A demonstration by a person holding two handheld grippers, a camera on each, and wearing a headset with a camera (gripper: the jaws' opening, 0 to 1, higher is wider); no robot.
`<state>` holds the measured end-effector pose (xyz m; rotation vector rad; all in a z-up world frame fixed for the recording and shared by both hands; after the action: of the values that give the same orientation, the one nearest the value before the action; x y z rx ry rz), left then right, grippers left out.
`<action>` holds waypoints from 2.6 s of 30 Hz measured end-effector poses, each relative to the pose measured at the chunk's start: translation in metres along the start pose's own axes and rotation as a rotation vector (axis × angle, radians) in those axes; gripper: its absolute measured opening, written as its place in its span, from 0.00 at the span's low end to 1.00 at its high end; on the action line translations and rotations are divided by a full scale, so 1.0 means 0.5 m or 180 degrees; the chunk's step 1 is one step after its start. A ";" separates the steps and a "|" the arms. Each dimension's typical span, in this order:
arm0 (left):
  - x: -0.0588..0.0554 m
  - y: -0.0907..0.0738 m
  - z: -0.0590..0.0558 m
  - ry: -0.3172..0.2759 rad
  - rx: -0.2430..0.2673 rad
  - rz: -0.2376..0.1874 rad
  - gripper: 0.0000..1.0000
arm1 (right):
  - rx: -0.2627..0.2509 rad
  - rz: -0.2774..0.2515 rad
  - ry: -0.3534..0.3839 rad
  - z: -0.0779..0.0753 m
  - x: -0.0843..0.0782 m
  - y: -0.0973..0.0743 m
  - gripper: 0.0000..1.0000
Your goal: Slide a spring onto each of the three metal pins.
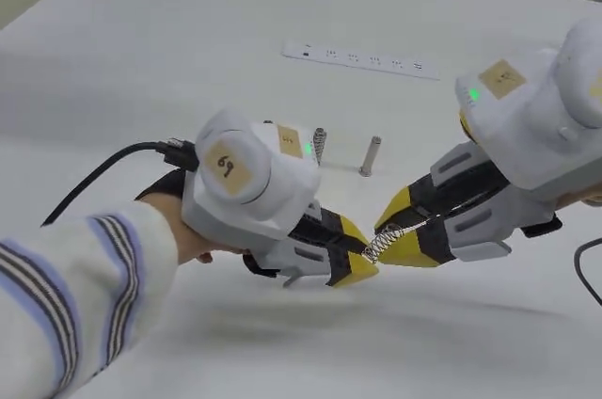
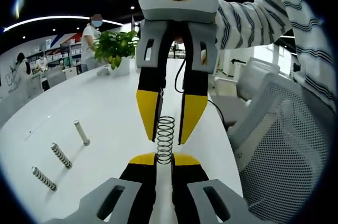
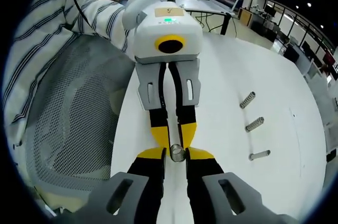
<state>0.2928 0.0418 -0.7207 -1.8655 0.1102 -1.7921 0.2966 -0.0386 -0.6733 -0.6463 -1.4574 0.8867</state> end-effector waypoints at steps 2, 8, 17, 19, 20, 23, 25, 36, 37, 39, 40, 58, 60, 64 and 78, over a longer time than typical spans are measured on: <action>0.001 0.000 0.000 -0.0003 0.0001 -0.0012 0.02 | 0.0007 0.0034 -0.0024 0.000 -0.001 0.003 0.13; 0.004 0.001 -0.001 -0.0009 -0.0001 -0.0025 0.02 | 0.0024 0.0169 -0.0124 -0.001 -0.006 0.015 0.13; 0.001 -0.001 0.002 0.0048 0.0013 -0.0006 0.02 | 0.0050 0.0159 -0.0094 -0.007 -0.003 0.023 0.10; 0.001 -0.002 0.003 0.0027 0.0023 -0.0006 0.02 | 0.0047 0.0179 -0.0105 -0.008 -0.003 0.023 0.10; 0.001 -0.001 0.004 0.0029 0.0026 -0.0004 0.02 | 0.0047 0.0183 -0.0109 -0.009 -0.002 0.023 0.09; 0.000 -0.001 0.006 0.0047 0.0054 0.0004 0.02 | 0.0033 0.0208 -0.0103 -0.011 -0.003 0.024 0.08; -0.001 0.000 0.006 0.0042 0.0063 -0.0001 0.02 | 0.0020 0.0224 -0.0097 -0.012 -0.004 0.025 0.08; -0.009 0.000 0.010 -0.0094 0.0086 -0.0003 0.04 | 0.0015 0.0269 -0.0059 -0.015 -0.005 0.030 0.08; -0.010 0.001 0.010 -0.0094 0.0092 -0.0003 0.04 | 0.0020 0.0271 -0.0062 -0.015 -0.005 0.030 0.08; -0.011 0.000 0.012 -0.0105 0.0105 -0.0008 0.05 | 0.0020 0.0273 -0.0061 -0.016 -0.005 0.031 0.08; -0.011 0.000 0.013 -0.0115 0.0113 -0.0012 0.06 | 0.0014 0.0268 -0.0059 -0.016 -0.004 0.031 0.08; -0.024 -0.017 0.053 -0.0340 0.0476 -0.0080 0.40 | -0.0270 0.0187 0.0156 -0.041 -0.013 -0.013 0.08; -0.024 -0.019 0.060 -0.0376 0.0536 -0.0106 0.49 | -0.0294 0.0198 0.0163 -0.043 -0.014 -0.020 0.08; -0.022 -0.023 0.072 -0.0329 0.0687 -0.0178 0.61 | -0.0352 0.0211 0.0219 -0.049 -0.018 -0.036 0.08; -0.035 -0.029 0.084 -0.0535 0.0829 -0.0104 0.95 | -0.0412 0.0299 0.0236 -0.063 -0.022 -0.055 0.08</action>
<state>0.3260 0.0749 -0.7285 -1.8266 -0.2073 -1.5776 0.3321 -0.0581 -0.6582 -0.8415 -1.4352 0.8366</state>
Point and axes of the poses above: the centre of the closed fingertips' face, and the gripper's own axes: y roughly forward along the fingers, z roughly to its left, x roughly out of its top, the point moved 7 cm from there along -y, roughly backward along the fingers, and after that the axes turned 5 degrees about x, right-handed, at the moved point
